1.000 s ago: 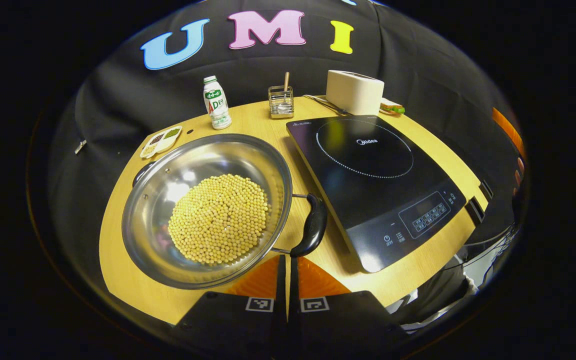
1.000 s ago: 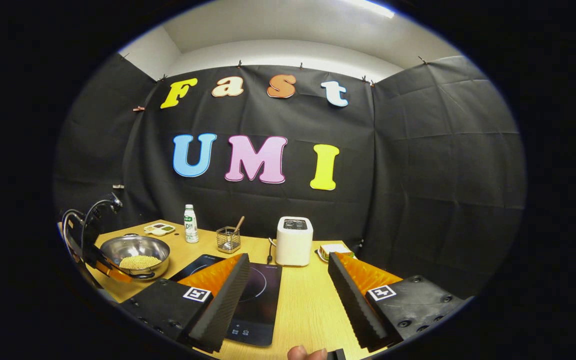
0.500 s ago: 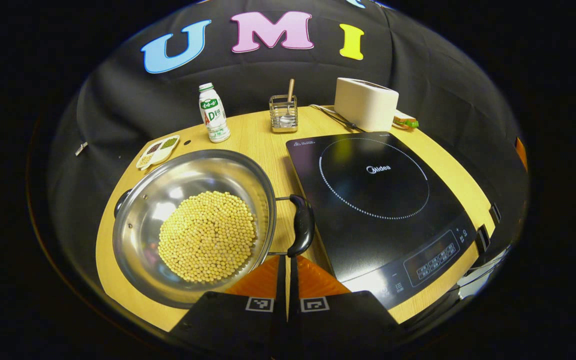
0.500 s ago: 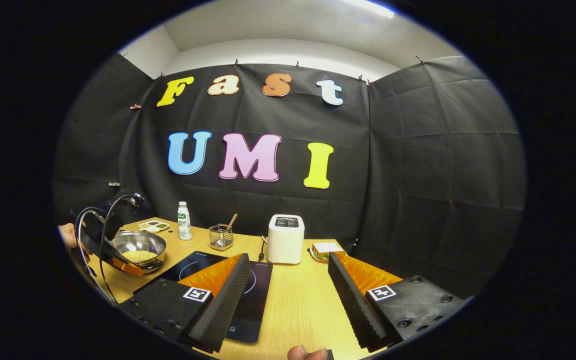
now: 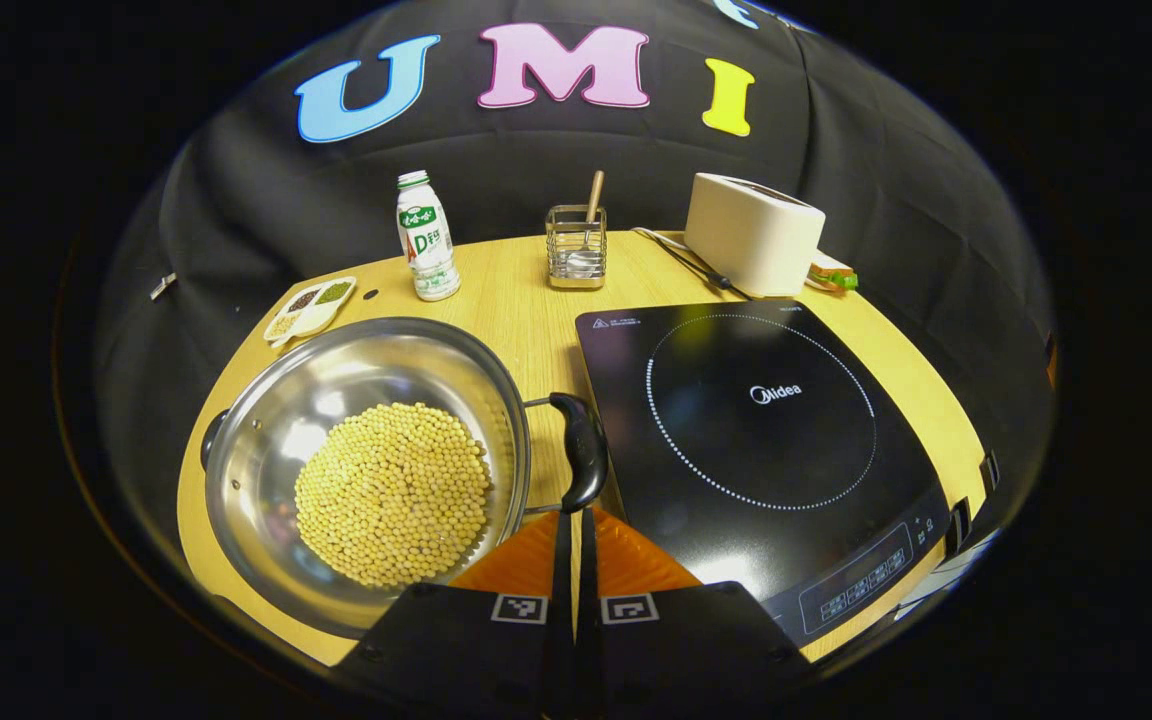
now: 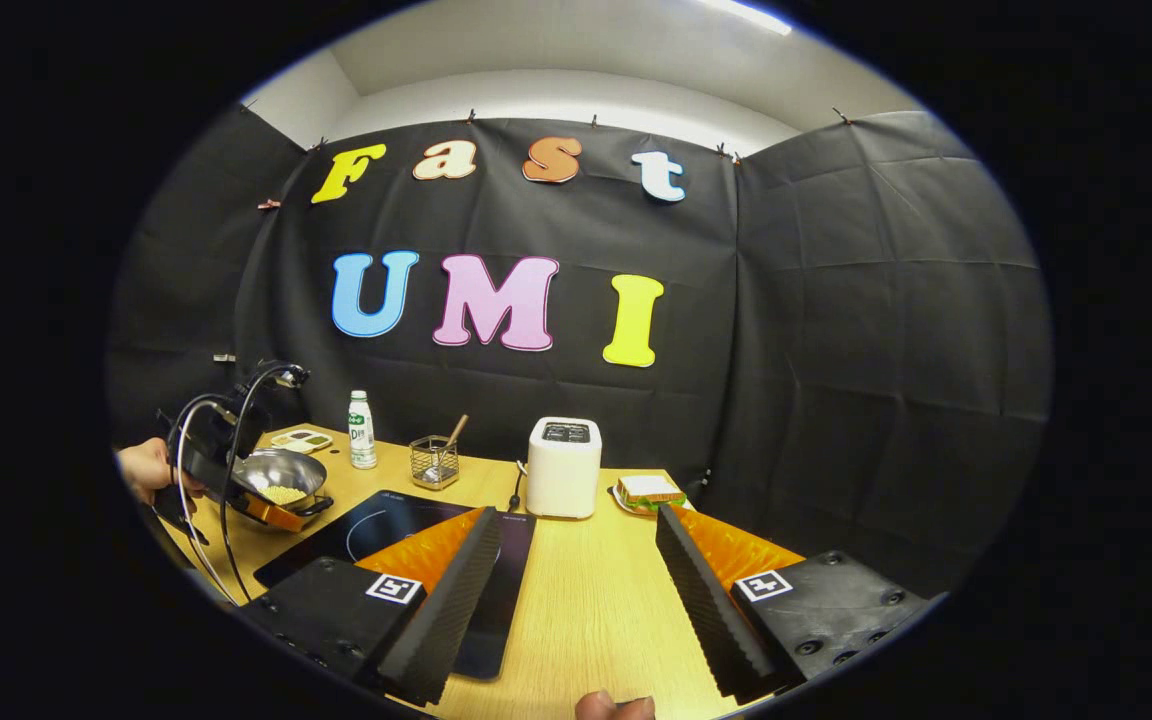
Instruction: First push the handle of the pot to place it horizontally, then grasp the pot with both hands and set it on the induction cooktop.
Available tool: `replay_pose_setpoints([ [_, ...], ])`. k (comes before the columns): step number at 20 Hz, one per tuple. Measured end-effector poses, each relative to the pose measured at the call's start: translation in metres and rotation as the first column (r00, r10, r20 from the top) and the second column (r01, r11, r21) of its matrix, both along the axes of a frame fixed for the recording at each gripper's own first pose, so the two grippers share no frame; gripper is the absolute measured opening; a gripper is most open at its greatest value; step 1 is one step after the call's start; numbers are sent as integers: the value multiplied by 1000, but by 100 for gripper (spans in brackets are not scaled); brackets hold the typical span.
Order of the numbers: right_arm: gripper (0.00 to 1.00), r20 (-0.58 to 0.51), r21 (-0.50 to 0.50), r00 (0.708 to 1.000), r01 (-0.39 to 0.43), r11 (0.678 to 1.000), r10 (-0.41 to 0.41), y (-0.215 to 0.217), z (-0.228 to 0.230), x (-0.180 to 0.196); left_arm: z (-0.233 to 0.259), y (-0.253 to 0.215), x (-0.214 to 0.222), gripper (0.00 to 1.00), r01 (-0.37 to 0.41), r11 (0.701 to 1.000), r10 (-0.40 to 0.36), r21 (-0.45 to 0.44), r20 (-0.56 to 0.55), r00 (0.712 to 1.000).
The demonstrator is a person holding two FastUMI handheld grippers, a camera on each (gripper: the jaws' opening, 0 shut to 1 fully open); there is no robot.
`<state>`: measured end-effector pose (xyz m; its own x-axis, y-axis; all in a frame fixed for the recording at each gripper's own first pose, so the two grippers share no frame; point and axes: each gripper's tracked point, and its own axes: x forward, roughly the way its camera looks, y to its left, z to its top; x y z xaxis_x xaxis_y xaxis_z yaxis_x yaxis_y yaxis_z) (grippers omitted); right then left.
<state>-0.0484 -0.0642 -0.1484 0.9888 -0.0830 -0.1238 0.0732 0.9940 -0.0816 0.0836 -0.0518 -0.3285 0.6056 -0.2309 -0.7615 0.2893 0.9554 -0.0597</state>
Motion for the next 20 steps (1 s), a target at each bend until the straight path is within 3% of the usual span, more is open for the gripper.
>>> replay_pose_setpoints([
  [3,98,2,18,1000,-16,1000,16,8,-1,0,7,-2,-6,5,28,999,-27,-25,71,997],
  [5,98,-5,23,1000,-28,999,29,16,-4,2,20,-7,-16,5,41,995,-30,-86,128,991],
  [8,98,-16,37,998,-60,997,61,36,-7,4,55,1,-28,5,35,985,5,-167,229,973],
  [12,98,-24,110,990,-138,984,142,86,-11,9,96,69,-25,6,-68,994,94,-81,379,921],
  [14,98,-29,153,982,-179,972,185,115,-14,13,112,107,-26,31,-113,993,118,-37,443,889],
  [15,98,-33,176,978,-195,965,204,130,-17,17,116,122,-27,40,-123,992,123,-31,458,880],
  [18,99,-78,248,956,-257,934,284,183,-28,31,115,167,-24,100,-163,985,168,-49,451,877],
  [20,98,-109,282,936,-294,913,335,216,-35,43,111,194,-16,96,-189,978,209,-88,424,881],
])
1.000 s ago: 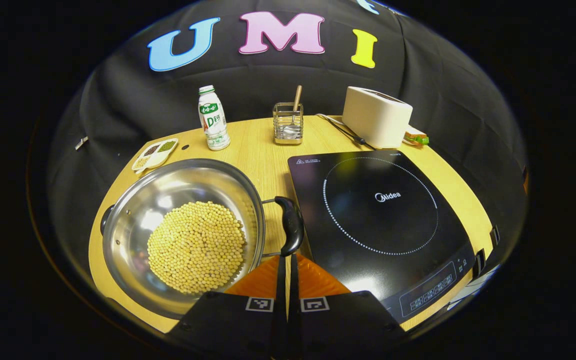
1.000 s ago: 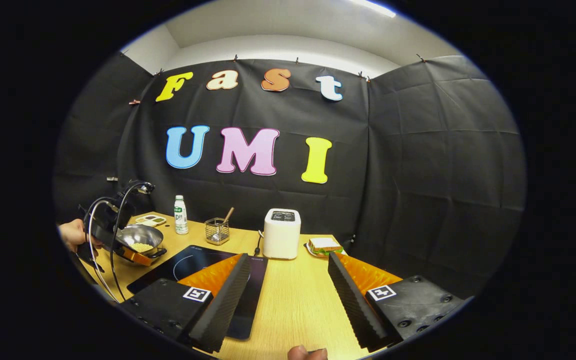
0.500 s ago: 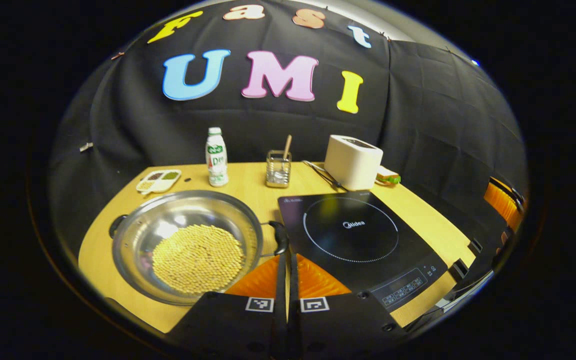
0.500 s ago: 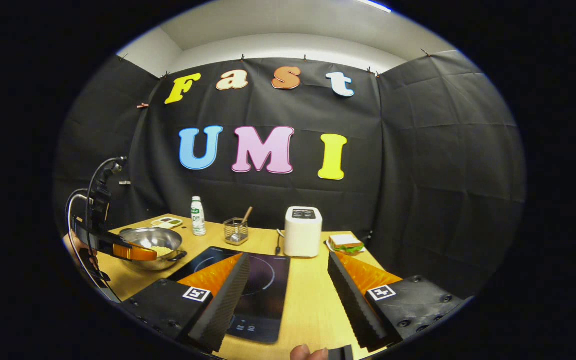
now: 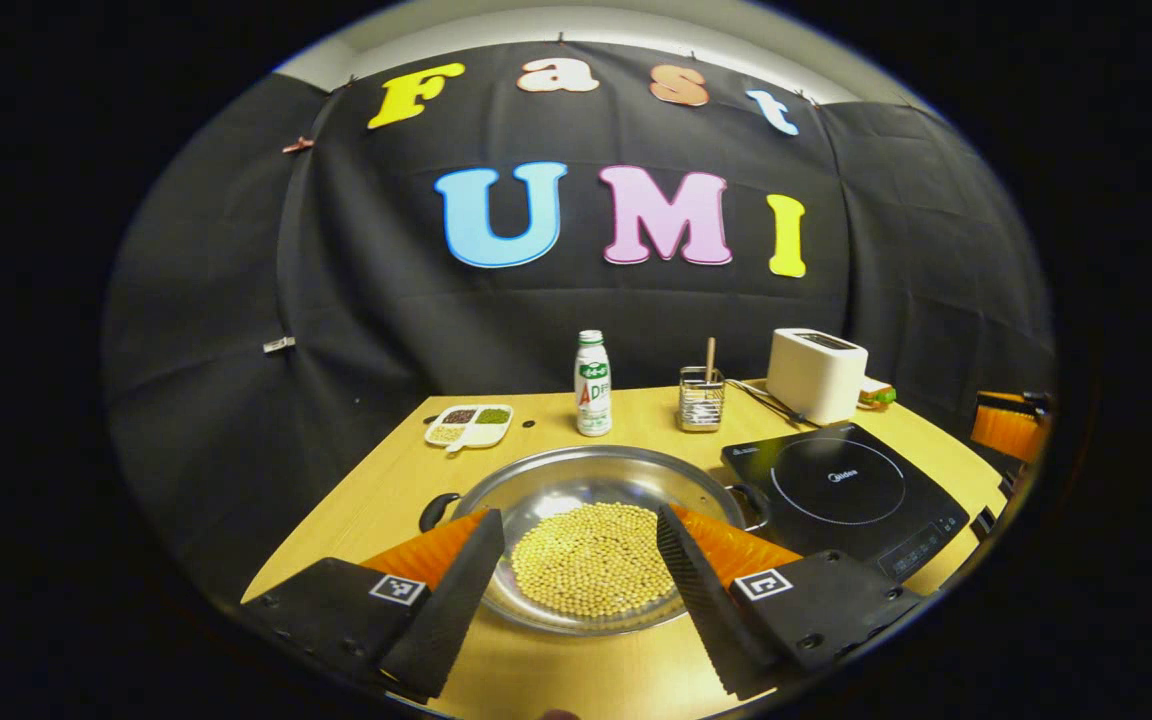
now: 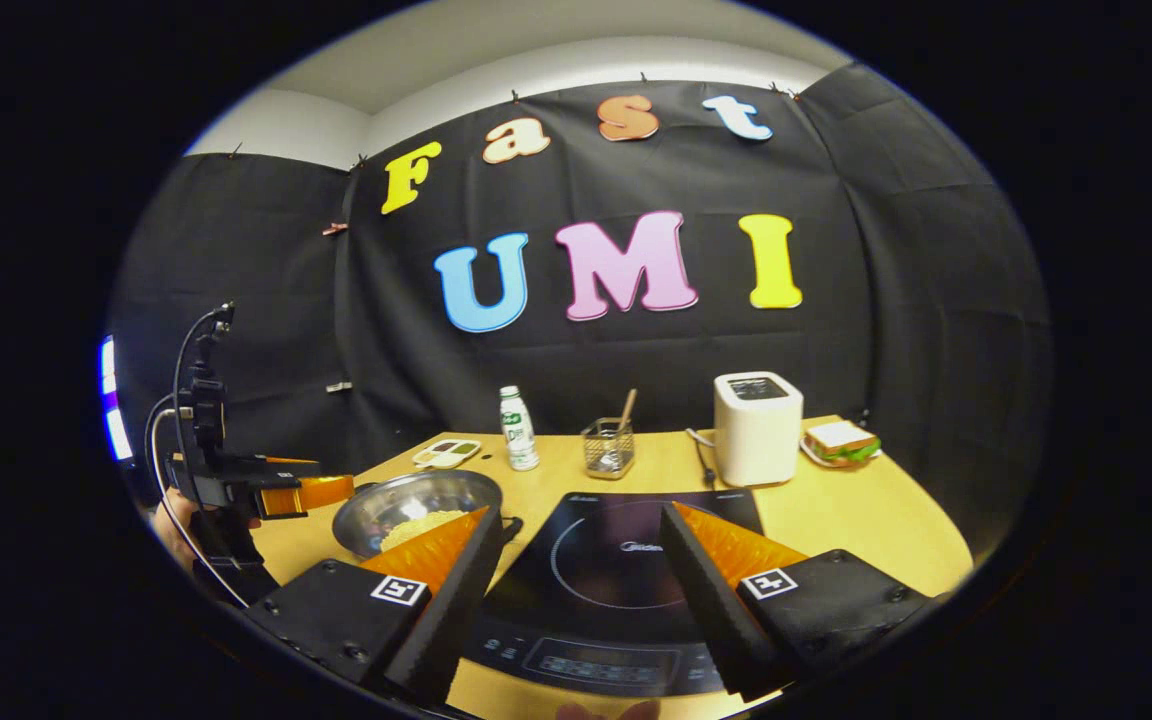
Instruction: First push the handle of the pot to place it horizontally, then grasp the pot with both hands and set it on the induction cooktop.
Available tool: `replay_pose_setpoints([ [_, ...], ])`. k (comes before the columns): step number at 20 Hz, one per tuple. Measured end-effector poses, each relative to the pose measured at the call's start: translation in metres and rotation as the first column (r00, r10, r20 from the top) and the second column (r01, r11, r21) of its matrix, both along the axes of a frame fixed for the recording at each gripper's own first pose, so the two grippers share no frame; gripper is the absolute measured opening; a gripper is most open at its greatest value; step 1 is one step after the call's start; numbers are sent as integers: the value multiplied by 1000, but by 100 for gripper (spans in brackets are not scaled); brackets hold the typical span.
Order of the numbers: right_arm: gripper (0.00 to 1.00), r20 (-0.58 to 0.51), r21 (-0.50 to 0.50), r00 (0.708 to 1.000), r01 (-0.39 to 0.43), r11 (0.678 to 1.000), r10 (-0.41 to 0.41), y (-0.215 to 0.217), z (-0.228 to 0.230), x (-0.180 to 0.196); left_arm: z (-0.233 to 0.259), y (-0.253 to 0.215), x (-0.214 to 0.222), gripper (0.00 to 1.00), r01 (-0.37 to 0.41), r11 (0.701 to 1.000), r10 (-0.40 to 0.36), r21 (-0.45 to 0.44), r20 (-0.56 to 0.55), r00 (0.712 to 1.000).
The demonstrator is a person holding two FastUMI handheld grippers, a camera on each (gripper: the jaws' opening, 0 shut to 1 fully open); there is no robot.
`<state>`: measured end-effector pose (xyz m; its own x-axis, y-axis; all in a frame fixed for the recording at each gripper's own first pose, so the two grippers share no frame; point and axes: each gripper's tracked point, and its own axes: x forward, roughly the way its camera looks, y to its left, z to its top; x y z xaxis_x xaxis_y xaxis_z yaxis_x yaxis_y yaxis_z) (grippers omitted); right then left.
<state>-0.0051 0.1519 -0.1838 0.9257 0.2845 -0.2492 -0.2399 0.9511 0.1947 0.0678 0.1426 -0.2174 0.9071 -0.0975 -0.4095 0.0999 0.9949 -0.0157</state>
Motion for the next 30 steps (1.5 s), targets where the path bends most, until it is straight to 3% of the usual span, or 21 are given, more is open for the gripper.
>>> replay_pose_setpoints([
  [3,98,-85,13,994,-67,998,68,47,-21,23,-12,37,14,97,-31,998,27,-47,-74,997],
  [6,98,-228,34,966,-119,992,124,85,-50,46,-35,61,30,98,-59,993,36,-103,-214,976],
  [8,99,-317,62,939,-123,991,136,100,-66,57,-52,75,43,95,-65,991,28,-118,-290,957],
  [11,99,-431,46,896,-96,994,106,111,-98,76,-78,101,63,96,-82,994,51,-66,-374,926],
  [16,99,-592,101,800,-42,994,94,128,-140,93,-113,104,86,96,-55,996,18,-65,-475,880],
  [19,99,-643,127,760,-22,992,99,137,-158,102,-124,101,100,95,-51,996,10,-70,-489,872],
  [23,97,-656,97,751,-25,995,82,142,-167,117,-139,105,105,92,-53,996,7,-78,-502,865],
  [24,92,-660,102,746,-30,994,90,148,-169,118,-141,108,106,88,-54,996,9,-74,-503,864],
  [25,98,-683,93,725,-38,995,91,153,-175,116,-142,112,107,80,-49,996,7,-70,-506,862],
  [26,98,-670,73,738,-42,996,80,155,-174,119,-144,117,108,72,-51,997,11,-66,-504,864],
  [27,98,-679,50,731,-53,997,73,157,-180,126,-144,119,107,75,-52,996,7,-75,-503,864],
  [28,90,-680,35,730,-54,998,64,160,-182,129,-147,121,108,78,-54,996,8,-78,-504,864],
  [29,98,-687,25,725,-54,998,56,164,-188,129,-148,123,108,78,-53,996,7,-77,-508,861],
  [30,98,-700,23,712,-57,998,57,168,-192,129,-150,127,108,78,-57,995,10,-77,-508,861],
])
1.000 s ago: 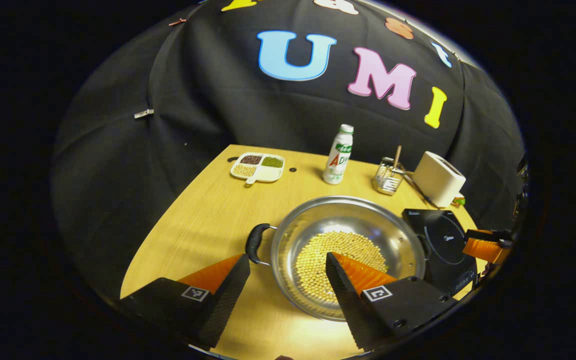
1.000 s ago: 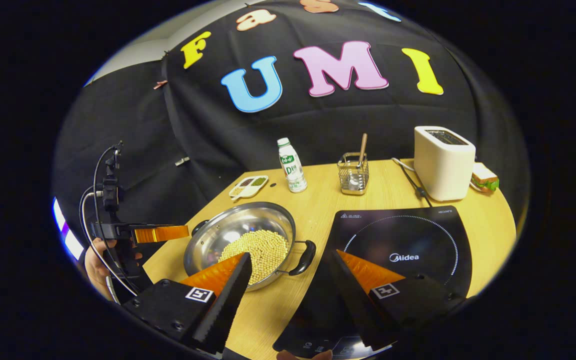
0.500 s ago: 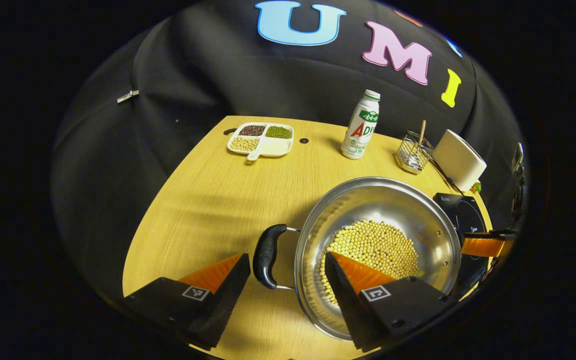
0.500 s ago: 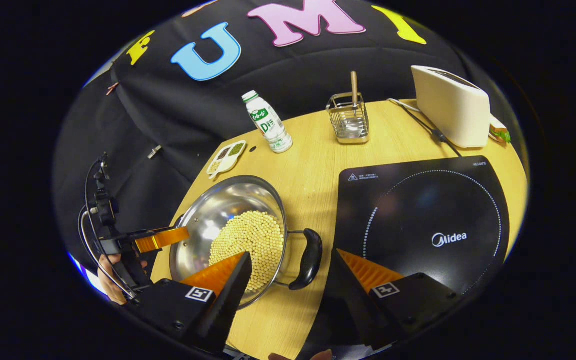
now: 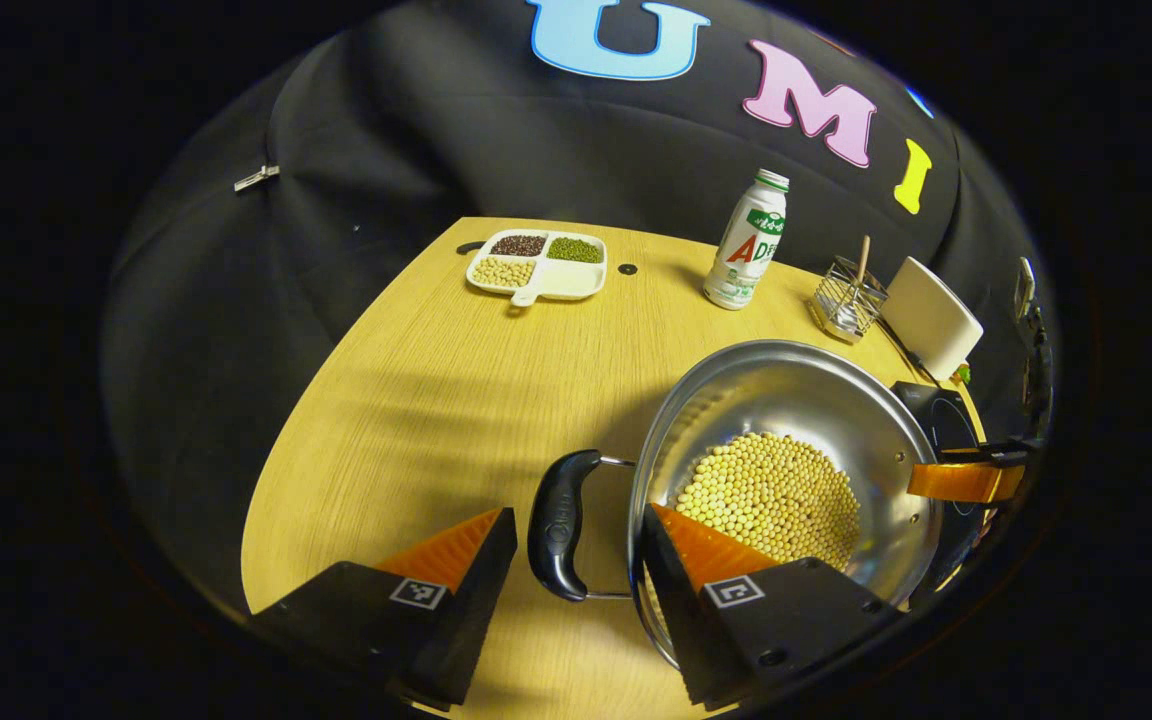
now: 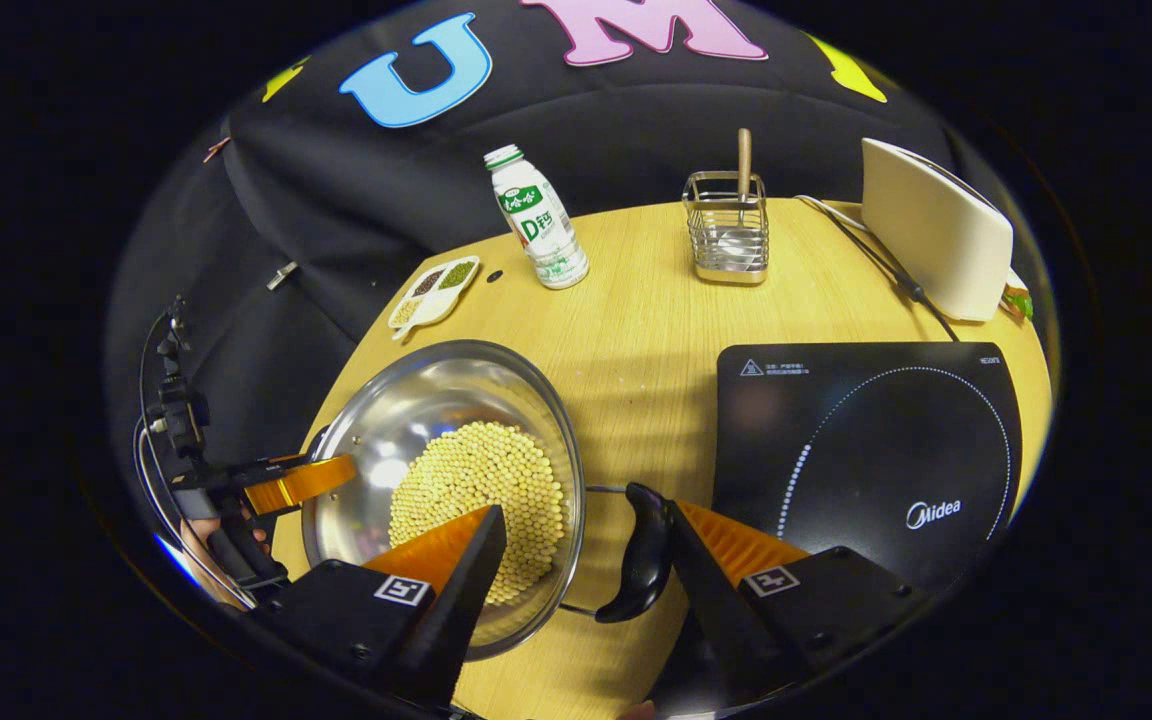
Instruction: First push the handle of the pot to place it horizontally, then grasp the pot with both hands and set it on the induction cooktop.
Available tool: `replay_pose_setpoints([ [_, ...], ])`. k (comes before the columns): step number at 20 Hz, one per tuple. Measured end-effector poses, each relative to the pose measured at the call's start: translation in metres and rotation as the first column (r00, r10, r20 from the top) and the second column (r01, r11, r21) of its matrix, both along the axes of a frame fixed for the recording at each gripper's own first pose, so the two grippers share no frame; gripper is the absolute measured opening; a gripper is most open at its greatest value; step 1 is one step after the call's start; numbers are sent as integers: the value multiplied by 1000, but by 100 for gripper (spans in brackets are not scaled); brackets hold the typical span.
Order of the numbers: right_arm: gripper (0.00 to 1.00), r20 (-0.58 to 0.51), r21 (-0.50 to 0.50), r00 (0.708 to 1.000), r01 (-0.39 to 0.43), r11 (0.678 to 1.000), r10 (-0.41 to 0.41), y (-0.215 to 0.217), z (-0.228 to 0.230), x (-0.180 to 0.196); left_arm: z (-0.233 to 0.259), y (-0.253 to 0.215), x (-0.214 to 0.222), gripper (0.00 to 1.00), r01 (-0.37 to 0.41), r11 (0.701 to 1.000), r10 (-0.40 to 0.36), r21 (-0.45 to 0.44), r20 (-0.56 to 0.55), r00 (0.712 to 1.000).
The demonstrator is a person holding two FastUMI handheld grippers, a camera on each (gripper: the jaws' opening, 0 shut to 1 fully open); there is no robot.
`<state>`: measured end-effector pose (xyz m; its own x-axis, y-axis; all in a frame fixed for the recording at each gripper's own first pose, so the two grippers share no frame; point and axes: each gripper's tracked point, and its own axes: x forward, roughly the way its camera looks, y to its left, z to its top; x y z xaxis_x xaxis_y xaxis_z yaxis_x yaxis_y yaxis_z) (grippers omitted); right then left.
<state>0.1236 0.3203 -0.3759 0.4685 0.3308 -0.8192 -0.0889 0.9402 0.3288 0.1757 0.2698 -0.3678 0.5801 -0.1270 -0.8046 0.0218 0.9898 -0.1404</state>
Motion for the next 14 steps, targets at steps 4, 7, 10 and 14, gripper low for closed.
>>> replay_pose_setpoints([
  [4,90,-87,10,996,27,1000,-26,15,-27,4,-8,9,-2,78,-10,1000,10,3,-22,1000],
  [7,63,-108,1,993,47,999,-46,9,-40,3,-9,7,-1,64,-27,1000,27,-14,-14,1000],
  [10,58,-88,-7,995,36,999,-36,10,-39,6,-7,5,-7,57,-48,998,47,-40,-22,999],
  [14,55,-73,-23,997,35,999,-37,9,-35,13,-5,-1,-13,51,-84,994,82,-72,-24,996],
])
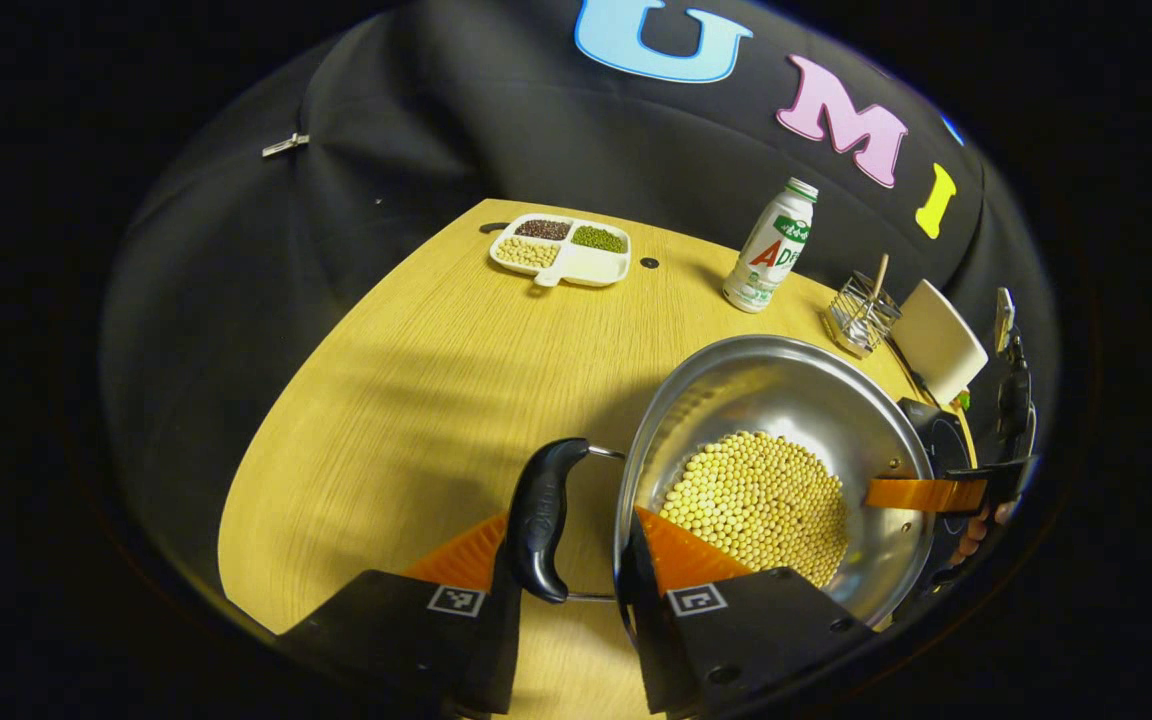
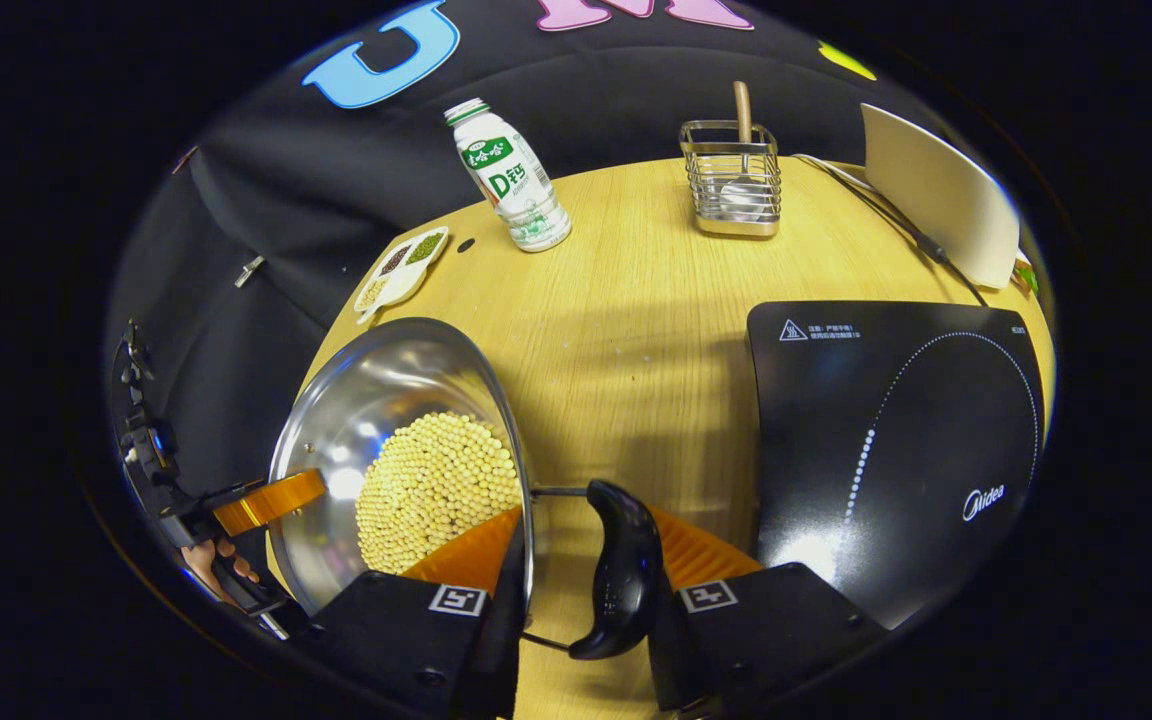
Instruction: First push the handle of the pot to place it horizontally, then grasp the pot with both hands and set it on the induction cooktop.
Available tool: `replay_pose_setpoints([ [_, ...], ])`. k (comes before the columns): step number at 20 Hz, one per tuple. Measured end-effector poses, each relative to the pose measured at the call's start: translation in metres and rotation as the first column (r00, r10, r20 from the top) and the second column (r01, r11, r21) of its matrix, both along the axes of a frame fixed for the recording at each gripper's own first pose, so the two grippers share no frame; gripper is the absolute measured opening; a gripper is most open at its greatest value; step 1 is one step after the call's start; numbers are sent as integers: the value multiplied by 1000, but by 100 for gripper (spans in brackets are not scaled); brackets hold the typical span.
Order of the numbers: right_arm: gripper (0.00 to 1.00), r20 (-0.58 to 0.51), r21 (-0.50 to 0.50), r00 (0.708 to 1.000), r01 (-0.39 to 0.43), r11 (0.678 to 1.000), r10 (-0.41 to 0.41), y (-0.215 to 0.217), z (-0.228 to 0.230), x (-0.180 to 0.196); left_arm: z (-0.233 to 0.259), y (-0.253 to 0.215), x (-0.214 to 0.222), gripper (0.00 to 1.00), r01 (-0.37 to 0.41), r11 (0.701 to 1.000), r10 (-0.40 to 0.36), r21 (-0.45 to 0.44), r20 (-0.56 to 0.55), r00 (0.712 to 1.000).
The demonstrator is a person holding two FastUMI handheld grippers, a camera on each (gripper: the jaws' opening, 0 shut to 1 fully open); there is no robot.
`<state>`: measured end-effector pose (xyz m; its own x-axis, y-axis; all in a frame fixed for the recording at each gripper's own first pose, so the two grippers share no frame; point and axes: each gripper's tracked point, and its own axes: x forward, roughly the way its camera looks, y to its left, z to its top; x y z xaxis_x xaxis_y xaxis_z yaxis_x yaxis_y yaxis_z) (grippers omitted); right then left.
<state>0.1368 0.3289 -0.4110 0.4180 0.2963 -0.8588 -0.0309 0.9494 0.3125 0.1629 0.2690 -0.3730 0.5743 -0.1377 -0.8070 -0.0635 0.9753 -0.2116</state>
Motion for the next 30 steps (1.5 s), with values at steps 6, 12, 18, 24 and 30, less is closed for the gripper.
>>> replay_pose_setpoints([
  [6,51,18,13,1000,-11,1000,10,-11,24,10,43,-19,-14,51,-9,1000,9,19,36,999],
  [12,50,48,15,999,12,1000,-12,-71,68,-2,84,-82,-23,51,28,999,-29,20,63,998],
  [18,54,62,-2,996,63,998,-63,-153,90,-19,99,-159,-31,51,91,996,-90,-3,72,993],
  [24,54,55,-3,990,129,992,-129,-226,94,-34,101,-229,-30,51,161,987,-160,4,70,985],
  [30,54,42,-15,983,177,984,-176,-287,94,-45,94,-284,-24,51,210,978,-209,-3,62,976],
])
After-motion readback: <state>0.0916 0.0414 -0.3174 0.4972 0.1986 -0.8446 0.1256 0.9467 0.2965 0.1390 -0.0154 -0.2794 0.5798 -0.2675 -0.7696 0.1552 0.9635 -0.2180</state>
